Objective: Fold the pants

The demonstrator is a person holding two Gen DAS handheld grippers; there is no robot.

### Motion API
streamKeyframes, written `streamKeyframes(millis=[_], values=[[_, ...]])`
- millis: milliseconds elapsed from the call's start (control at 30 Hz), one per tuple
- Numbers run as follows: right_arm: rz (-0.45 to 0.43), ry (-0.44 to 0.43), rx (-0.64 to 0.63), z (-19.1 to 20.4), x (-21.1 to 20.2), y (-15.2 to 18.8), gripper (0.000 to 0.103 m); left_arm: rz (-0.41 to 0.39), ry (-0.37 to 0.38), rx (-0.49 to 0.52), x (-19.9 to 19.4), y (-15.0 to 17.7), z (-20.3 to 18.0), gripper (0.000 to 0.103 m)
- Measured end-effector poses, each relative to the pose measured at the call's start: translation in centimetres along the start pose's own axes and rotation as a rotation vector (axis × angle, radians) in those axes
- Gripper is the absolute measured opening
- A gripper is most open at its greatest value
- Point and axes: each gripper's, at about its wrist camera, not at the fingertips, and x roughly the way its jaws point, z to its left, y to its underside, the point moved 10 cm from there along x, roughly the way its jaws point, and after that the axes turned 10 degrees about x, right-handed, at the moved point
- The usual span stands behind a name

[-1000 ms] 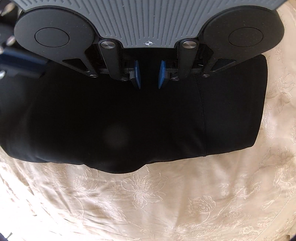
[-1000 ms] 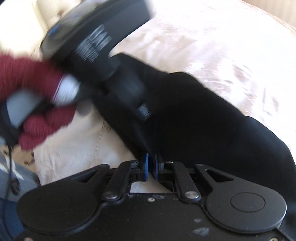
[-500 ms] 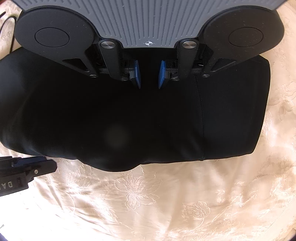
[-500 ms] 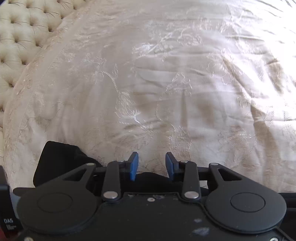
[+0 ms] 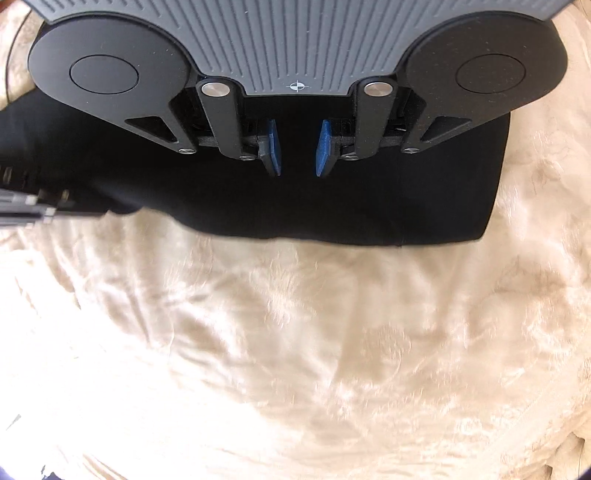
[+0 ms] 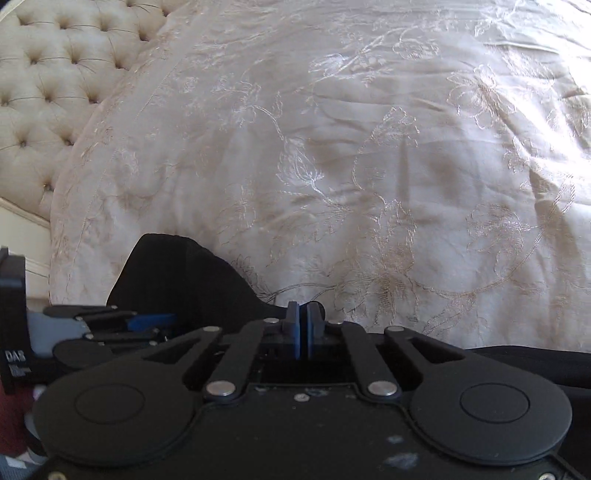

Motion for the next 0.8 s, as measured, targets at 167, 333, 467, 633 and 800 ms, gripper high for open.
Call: streamKeyframes(millis=[167, 333, 467, 633, 800], values=[[-0.103, 0.023, -0.105, 1.3, -2.8, 1.8, 0.005, -0.025, 0.061, 0.01, 0.3, -4.9, -1.8, 0.021], [-0.175, 0.047, -0.176, 2.4, -4.3, 3.5, 0.005, 0.002, 0.094, 0.041, 1.6, -5.3, -4.2, 0.021], [-0.193, 0.066, -0.201, 2.8, -4.5, 4.7, 0.005, 0.055, 0.078, 0.04, 2.6, -2.5, -4.6, 0.021], [-0.154, 0.063, -0.199, 2.5, -3.3, 5.6, 0.005, 0.09, 0.061, 0.068, 3.3, 0.6, -4.4, 0.021], [-0.173, 0.065, -0.118, 1.3, -4.2, 5.4, 0.023, 0.072, 0.063, 0.052, 3.0, 0.5, -4.2, 0.021]])
